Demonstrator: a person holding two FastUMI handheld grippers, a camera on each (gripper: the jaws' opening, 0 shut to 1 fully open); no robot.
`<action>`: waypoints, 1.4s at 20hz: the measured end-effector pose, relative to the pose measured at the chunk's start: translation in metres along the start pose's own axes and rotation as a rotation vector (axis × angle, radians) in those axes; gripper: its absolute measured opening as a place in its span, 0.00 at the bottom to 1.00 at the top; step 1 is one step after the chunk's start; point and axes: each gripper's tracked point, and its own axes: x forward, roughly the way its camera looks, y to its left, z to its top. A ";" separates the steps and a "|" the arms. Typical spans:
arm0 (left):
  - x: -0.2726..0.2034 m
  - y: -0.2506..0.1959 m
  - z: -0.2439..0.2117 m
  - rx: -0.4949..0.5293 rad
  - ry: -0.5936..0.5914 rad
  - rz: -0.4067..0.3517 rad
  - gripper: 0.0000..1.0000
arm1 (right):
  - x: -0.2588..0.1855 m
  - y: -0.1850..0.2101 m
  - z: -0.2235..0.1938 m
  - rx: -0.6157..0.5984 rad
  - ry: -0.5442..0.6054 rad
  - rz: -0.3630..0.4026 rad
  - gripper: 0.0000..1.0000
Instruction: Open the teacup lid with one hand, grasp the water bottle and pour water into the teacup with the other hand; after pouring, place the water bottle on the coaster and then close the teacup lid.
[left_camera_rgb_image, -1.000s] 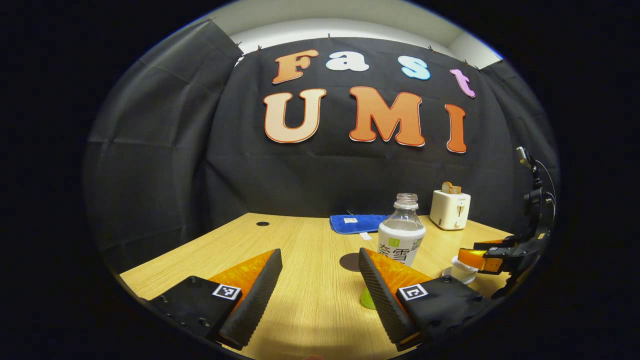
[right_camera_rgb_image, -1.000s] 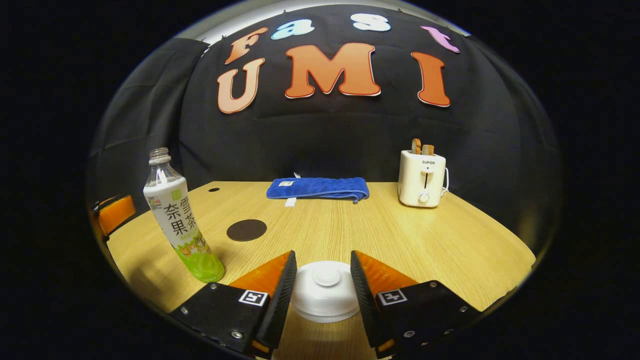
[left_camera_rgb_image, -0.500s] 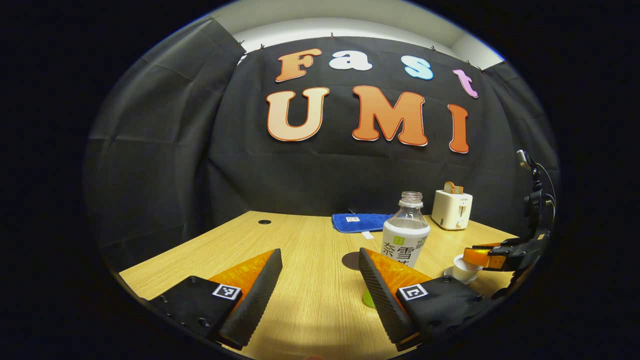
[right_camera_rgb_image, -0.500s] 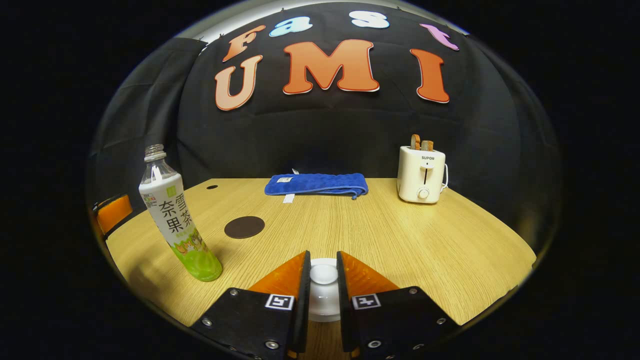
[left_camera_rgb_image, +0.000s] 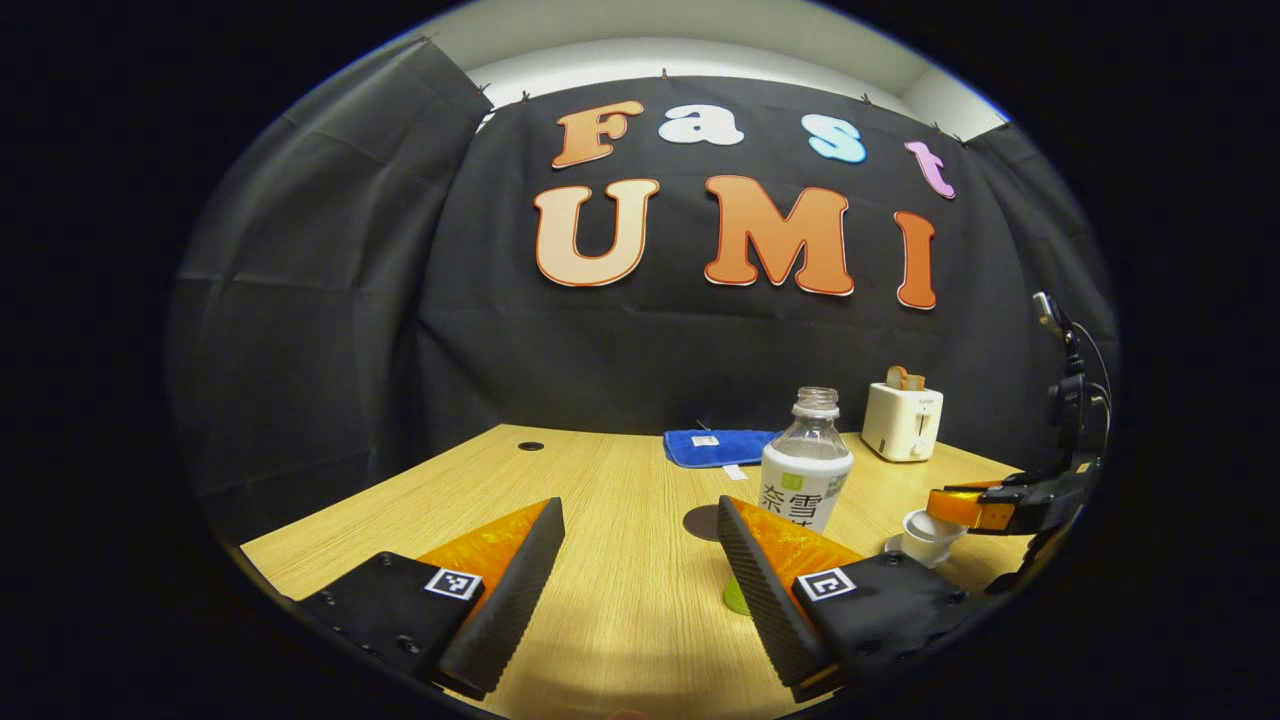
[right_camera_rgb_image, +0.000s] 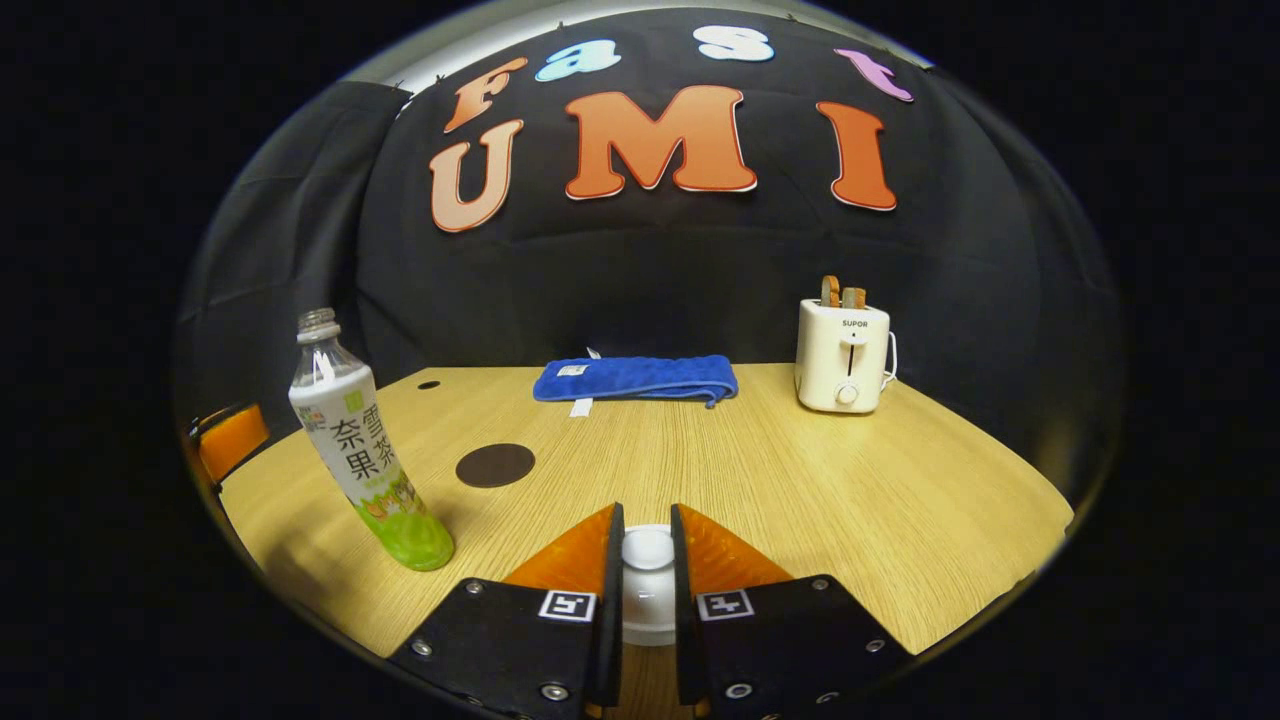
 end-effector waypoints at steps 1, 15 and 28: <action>-0.002 -0.002 0.000 0.000 -0.002 0.000 0.99 | -0.003 -0.001 0.003 0.003 -0.008 -0.003 0.22; -0.012 -0.060 -0.008 0.000 0.016 -0.107 0.99 | -0.045 -0.073 -0.002 0.060 -0.015 -0.125 0.22; 0.030 -0.112 -0.037 0.035 0.088 -0.169 0.99 | -0.055 -0.135 -0.017 0.112 0.008 -0.230 0.22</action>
